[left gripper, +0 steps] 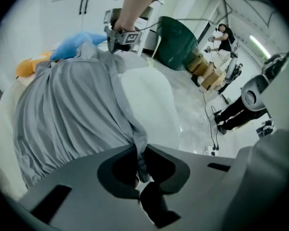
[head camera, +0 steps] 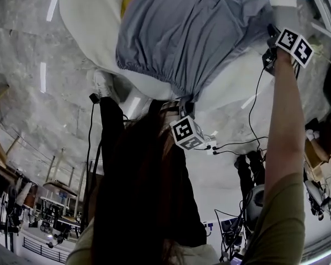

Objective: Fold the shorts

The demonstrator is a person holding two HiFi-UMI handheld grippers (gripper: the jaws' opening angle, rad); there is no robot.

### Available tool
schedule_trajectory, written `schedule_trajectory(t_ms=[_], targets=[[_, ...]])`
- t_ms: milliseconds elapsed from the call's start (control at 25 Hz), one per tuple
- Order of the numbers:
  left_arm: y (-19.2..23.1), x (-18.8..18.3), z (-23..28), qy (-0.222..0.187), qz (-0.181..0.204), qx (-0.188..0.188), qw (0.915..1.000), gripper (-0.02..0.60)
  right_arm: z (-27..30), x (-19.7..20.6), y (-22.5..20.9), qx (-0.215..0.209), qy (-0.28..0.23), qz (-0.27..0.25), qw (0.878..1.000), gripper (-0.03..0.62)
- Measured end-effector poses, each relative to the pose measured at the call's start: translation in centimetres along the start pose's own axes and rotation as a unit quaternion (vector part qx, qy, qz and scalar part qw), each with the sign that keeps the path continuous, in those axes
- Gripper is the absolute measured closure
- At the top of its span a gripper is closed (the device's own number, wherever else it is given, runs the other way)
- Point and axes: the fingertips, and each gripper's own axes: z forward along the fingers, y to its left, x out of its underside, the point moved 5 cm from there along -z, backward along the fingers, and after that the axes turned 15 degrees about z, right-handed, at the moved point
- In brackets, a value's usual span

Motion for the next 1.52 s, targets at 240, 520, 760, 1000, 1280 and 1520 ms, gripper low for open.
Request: schedule_trajectory(t_ms=[240,520,760,1000,1280,1520], targets=[[-0.1,0.6,-4.6,-0.046,-0.06,-0.01,0.9971,0.548,-5.3,-2.9,1.7,-0.084,-0.009,0.032,0.996,0.588],[4.7,4.0,-10.1,-0.111,-0.176,-0.053,0.9767,0.551,-9.6,-7.1,11.6,-0.171,-0.016,-0.004,0.985,0.588],[9.7,7.7,-14.4,-0.152,-0.265,-0.084,0.9485,0.551,-9.1,-8.0,24.5,-0.225,-0.02,-0.053,0.973,0.588],[14.6,14.4,-14.0,-0.106,-0.303,-0.079,0.9438,0.551,-5.2,-4.8,34.4,-0.229,-0.01,-0.097,0.968,0.588],[19.0,19.1,-10.7,-0.035,-0.359,-0.068,0.9302,0.549,-0.6,-0.8,38.2,-0.163,-0.003,-0.14,0.977,0.586],[20.6,20.0,-10.0,-0.014,-0.36,-0.062,0.9308,0.545,0.3,1.0,39.5,-0.16,-0.008,-0.145,0.976,0.586]])
